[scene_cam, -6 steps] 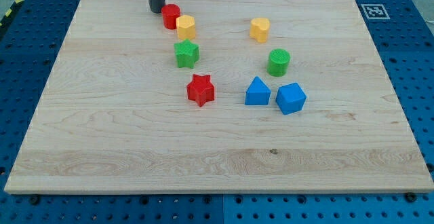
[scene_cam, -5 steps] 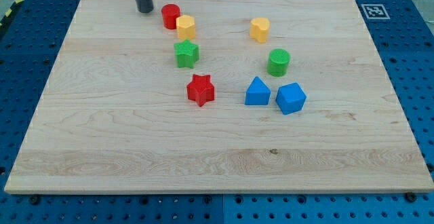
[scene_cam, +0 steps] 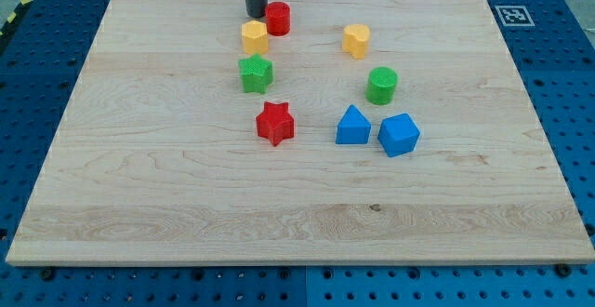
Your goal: Move the red circle to the right
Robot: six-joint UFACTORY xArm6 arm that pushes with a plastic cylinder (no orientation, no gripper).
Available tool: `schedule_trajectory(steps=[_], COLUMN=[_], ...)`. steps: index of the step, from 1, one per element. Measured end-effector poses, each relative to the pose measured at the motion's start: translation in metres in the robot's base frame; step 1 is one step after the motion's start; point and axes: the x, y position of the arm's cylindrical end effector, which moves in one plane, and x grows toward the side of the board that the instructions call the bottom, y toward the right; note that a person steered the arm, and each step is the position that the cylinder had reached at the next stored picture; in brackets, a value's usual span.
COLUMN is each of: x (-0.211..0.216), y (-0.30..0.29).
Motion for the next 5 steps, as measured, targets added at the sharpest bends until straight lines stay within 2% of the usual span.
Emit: schedule_trajectory(steps=[1, 2, 3, 5], x=[-0.017, -0.009, 0.006, -0.023], y=[0.018, 0.040, 0.044, 0.023])
